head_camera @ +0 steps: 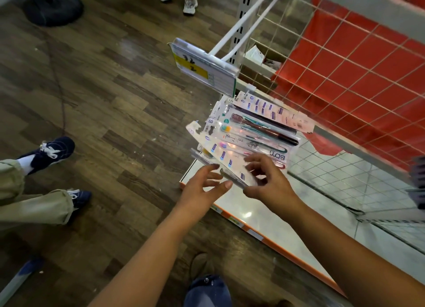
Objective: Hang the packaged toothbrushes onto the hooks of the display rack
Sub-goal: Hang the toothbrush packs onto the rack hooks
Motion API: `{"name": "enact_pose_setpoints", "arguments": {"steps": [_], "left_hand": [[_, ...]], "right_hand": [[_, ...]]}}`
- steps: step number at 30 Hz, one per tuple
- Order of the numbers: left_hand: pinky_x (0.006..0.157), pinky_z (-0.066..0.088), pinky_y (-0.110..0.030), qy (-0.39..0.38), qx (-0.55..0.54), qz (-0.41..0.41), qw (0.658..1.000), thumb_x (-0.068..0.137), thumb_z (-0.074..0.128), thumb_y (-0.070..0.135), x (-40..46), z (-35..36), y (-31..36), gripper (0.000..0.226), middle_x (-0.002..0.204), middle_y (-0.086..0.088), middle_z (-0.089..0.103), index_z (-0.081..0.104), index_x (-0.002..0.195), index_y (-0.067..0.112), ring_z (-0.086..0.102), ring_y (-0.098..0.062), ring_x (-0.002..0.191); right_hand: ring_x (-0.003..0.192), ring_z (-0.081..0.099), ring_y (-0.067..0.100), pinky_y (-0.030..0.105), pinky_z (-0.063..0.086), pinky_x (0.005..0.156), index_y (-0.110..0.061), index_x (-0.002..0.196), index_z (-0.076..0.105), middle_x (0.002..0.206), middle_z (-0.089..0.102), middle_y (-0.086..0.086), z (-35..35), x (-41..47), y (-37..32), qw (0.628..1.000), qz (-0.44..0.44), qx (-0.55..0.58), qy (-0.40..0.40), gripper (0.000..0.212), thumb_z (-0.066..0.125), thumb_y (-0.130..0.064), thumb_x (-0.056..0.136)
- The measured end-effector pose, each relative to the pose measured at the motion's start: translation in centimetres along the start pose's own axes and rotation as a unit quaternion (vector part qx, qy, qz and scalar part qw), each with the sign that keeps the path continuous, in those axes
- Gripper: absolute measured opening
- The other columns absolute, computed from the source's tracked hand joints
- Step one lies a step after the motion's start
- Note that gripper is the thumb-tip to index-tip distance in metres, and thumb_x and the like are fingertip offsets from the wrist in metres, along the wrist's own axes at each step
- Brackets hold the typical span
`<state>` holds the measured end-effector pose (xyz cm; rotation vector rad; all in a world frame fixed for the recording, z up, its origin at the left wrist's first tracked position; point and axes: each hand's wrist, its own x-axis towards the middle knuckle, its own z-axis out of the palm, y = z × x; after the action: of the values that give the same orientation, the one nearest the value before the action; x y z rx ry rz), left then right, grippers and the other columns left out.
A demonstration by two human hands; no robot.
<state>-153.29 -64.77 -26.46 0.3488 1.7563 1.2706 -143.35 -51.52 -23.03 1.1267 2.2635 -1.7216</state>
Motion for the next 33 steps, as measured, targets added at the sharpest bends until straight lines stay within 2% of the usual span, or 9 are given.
{"name": "enact_pose_setpoints", "arguments": {"steps": [4,6,9,11,16,19,22,28,33], "left_hand": [[0.09,0.051,-0.031,-0.023,-0.165,0.0,0.986,0.078,0.066,0.013,-0.3,0.0,0.9,0.042,0.113,0.001,0.066,0.053,0.117,0.023,0.062,-0.014,0.104],[0.085,0.055,-0.031,-0.046,-0.235,0.015,0.971,0.074,0.064,0.014,-0.3,-0.3,1.3,0.04,0.106,-0.003,0.07,0.058,0.113,0.017,0.066,-0.018,0.098],[0.068,0.057,-0.027,-0.025,-0.314,0.01,0.949,0.066,0.064,0.01,0.0,-0.8,1.2,0.039,0.088,-0.005,0.072,0.062,0.105,0.008,0.069,-0.018,0.08],[0.063,0.056,-0.026,-0.004,-0.32,0.005,0.947,0.064,0.065,0.007,0.1,-0.8,0.8,0.035,0.082,-0.006,0.073,0.064,0.099,0.006,0.069,-0.018,0.073],[0.074,0.057,-0.033,0.031,-0.335,0.0,0.942,0.067,0.065,0.008,0.0,-0.5,0.0,0.027,0.083,-0.005,0.073,0.064,0.095,0.01,0.069,-0.018,0.075],[0.078,0.057,-0.036,0.073,-0.349,-0.036,0.934,0.076,0.062,0.001,0.1,-0.9,-0.5,0.019,0.081,-0.003,0.073,0.062,0.092,0.012,0.068,-0.02,0.079],[0.086,0.054,-0.041,0.089,-0.338,-0.056,0.935,0.078,0.062,0.001,0.2,-1.3,-0.8,0.02,0.088,-0.004,0.072,0.062,0.094,0.013,0.067,-0.024,0.088],[0.09,0.05,-0.046,0.088,-0.334,-0.072,0.936,0.082,0.06,0.002,0.4,-1.9,-1.4,0.02,0.089,-0.003,0.072,0.062,0.095,0.016,0.065,-0.027,0.097],[0.085,0.053,-0.04,0.092,-0.324,-0.062,0.94,0.084,0.058,-0.001,0.7,-2.1,-2.0,0.02,0.082,0.002,0.074,0.063,0.094,0.016,0.068,-0.019,0.087]], "right_hand": [[0.084,0.061,0.023,0.028,0.053,0.072,-0.006,0.106,0.06,0.098,0.063,0.016,0.7,0.0,-1.1,0.975,0.015,0.186,-0.123,0.039,0.058,0.017,0.074],[0.076,0.061,0.025,0.029,0.055,0.068,0.001,0.108,0.059,0.092,0.063,0.017,1.1,0.3,-1.4,0.942,0.051,0.29,-0.16,0.041,0.06,0.01,0.068],[0.077,0.064,0.024,0.03,0.056,0.072,-0.006,0.103,0.064,0.091,0.067,0.012,1.6,0.8,-1.4,0.939,0.065,0.293,-0.166,0.032,0.062,0.006,0.074],[0.078,0.064,0.022,0.029,0.055,0.074,-0.009,0.098,0.066,0.091,0.068,0.01,2.0,1.0,-1.3,0.954,0.057,0.256,-0.148,0.026,0.056,0.008,0.081],[0.069,0.064,0.006,0.018,0.051,0.066,-0.016,0.086,0.07,0.076,0.07,-0.004,1.8,1.2,-1.0,0.981,0.015,0.18,-0.075,0.012,0.062,-0.007,0.084],[0.085,0.061,0.011,0.022,0.048,0.076,-0.015,0.103,0.068,0.093,0.067,-0.001,1.2,2.6,0.3,0.997,-0.032,-0.02,0.074,0.016,0.06,-0.014,0.089],[0.096,0.053,0.017,0.026,0.042,0.081,-0.015,0.125,0.058,0.113,0.057,0.004,0.1,4.9,1.9,0.96,-0.068,-0.202,0.179,0.032,0.053,-0.016,0.093],[0.096,0.045,0.02,0.028,0.037,0.074,-0.026,0.135,0.045,0.11,0.041,0.002,-0.7,7.8,4.4,0.898,-0.029,-0.419,0.127,0.039,0.045,-0.034,0.097],[0.093,0.039,0.017,0.03,0.039,0.078,-0.022,0.126,0.057,0.101,0.037,-0.003,-0.6,7.8,5.2,0.888,-0.06,-0.433,0.14,0.036,0.056,-0.034,0.092]]}}
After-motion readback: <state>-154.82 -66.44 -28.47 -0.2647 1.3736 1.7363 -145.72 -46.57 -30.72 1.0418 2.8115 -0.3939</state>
